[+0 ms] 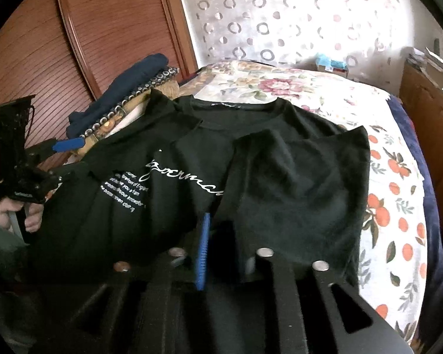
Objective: Fold small clothes
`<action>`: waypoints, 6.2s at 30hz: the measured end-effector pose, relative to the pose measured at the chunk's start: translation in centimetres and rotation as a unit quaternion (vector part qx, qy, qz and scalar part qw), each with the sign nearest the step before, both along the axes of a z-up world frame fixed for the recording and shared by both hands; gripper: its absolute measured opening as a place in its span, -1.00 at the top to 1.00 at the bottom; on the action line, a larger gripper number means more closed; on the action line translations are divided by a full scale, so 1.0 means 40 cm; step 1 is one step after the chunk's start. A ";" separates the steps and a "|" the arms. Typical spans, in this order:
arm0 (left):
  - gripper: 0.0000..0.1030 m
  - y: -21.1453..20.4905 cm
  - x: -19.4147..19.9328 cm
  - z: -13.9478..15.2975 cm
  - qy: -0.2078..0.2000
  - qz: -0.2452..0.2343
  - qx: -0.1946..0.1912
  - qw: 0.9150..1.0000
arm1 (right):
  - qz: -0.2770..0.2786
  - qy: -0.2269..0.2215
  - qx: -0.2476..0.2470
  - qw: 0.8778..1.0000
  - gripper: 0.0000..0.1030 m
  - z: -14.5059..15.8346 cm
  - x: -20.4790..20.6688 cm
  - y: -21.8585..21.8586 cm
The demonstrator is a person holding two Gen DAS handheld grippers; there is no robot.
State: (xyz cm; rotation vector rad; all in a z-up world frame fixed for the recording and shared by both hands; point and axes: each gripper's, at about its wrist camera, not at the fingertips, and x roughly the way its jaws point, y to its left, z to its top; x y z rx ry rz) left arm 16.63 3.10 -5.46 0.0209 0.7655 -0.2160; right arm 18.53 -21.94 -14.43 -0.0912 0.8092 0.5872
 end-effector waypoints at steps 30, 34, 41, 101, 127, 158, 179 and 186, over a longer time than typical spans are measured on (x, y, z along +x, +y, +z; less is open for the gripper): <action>-0.25 0.079 0.430 0.061 0.066 0.027 0.116 0.991 | -0.071 -0.020 -0.080 0.994 -0.01 -0.094 0.207 -0.024; -0.13 0.073 0.479 0.029 0.096 0.025 0.128 0.987 | -0.070 -0.019 -0.076 0.994 -0.02 -0.094 0.209 -0.035; -0.01 0.071 0.507 -0.005 0.118 0.033 0.154 0.980 | -0.069 -0.018 -0.073 0.995 -0.04 -0.094 0.206 -0.042; 0.89 0.127 0.072 0.167 -0.047 0.031 -0.012 0.998 | -0.080 -0.061 -0.032 0.994 0.92 -0.004 0.371 -0.135; 0.89 0.181 -0.337 0.114 -0.112 0.051 -0.064 0.990 | -0.119 -0.205 0.006 0.971 0.92 0.061 -0.281 -0.215; -0.17 0.207 -0.445 0.113 -0.103 0.066 -0.033 0.992 | -0.075 -0.139 -0.072 0.985 0.40 0.127 -0.442 -0.237; -0.48 0.222 -0.220 -0.051 -0.016 0.073 -0.006 0.997 | -0.095 -0.043 -0.057 0.993 0.39 -0.018 -0.152 -0.226; -0.48 0.207 -0.190 -0.096 0.017 0.061 0.012 0.998 | -0.089 -0.032 -0.056 0.994 0.75 -0.018 -0.105 -0.209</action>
